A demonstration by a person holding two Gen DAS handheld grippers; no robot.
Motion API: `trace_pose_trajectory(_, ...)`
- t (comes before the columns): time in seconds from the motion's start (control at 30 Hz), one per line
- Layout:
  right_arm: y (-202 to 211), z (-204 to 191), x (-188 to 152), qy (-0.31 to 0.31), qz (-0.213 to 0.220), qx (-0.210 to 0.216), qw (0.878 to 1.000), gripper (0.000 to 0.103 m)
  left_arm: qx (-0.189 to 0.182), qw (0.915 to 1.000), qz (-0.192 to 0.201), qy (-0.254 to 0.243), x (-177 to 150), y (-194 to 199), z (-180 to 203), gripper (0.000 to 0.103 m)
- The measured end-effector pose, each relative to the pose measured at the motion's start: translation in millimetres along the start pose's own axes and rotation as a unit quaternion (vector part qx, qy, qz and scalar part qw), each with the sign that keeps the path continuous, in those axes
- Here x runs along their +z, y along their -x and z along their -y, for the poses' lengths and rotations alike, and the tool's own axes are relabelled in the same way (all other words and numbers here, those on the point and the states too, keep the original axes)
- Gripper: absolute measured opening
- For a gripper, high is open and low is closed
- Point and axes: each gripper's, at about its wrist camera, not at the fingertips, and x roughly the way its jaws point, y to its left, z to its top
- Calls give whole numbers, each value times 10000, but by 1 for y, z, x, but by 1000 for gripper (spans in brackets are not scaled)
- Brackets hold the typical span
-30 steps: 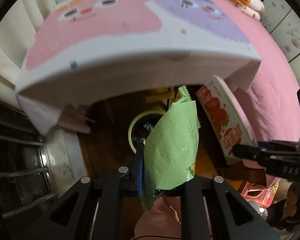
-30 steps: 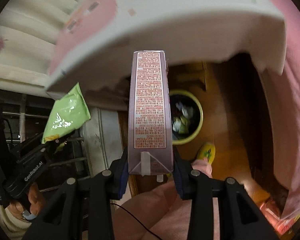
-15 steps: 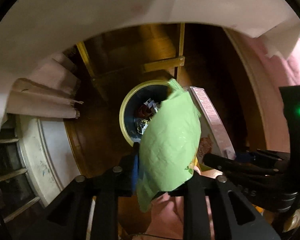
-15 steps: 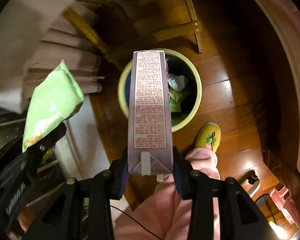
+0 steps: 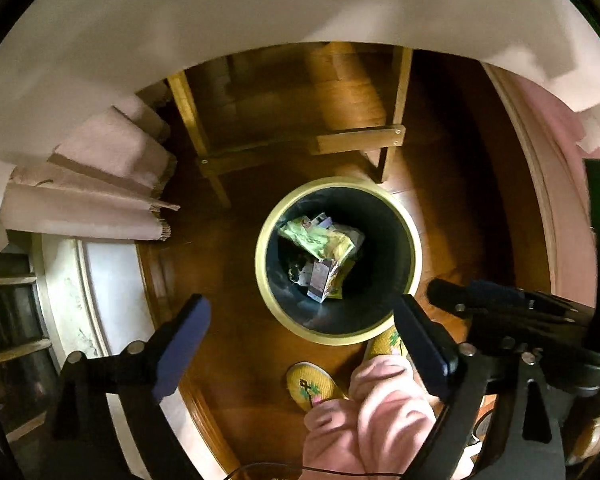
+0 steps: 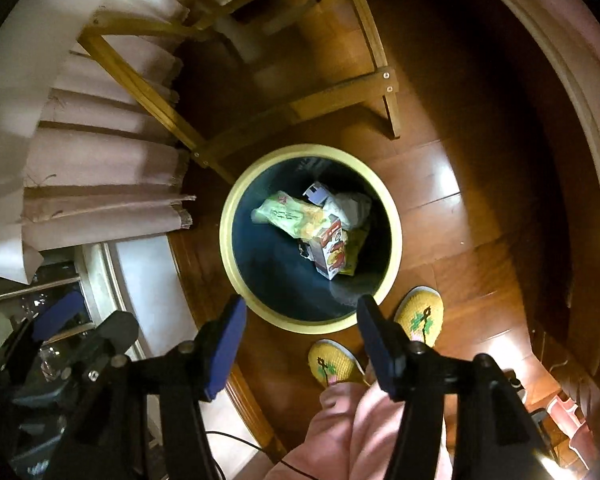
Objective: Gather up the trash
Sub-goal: 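Open both tools over the bin to drop the bag and carton, then raise both tools back up toward the table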
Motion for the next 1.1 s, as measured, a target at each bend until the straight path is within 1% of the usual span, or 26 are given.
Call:
trace_pose_trajectory(0.2, 18, -4, 0, 31, 18, 73, 10000, 58, 21, 9999, 77, 121, -1, 20, -3, 96)
trace_pose_trajectory(0.33, 30, -7, 1, 83, 57, 85, 9999, 58, -30, 9998, 90, 161, -3, 36, -3, 98)
trace_pose_trajectory(0.6, 70, -16, -5, 98, 165, 114, 9998, 58, -72, 9997, 210, 133, -4, 85, -2, 98)
trace_pose_trajectory(0.9, 132, -40, -26, 215, 308, 160, 9992, 58, -131, 9979, 624, -64, -7, 170, -8, 98)
trace_pose_trajectory(1.1, 181, -58, -42, 301, 570, 220, 9977, 58, -135, 9945, 995, -304, -15, 228, -9, 98)
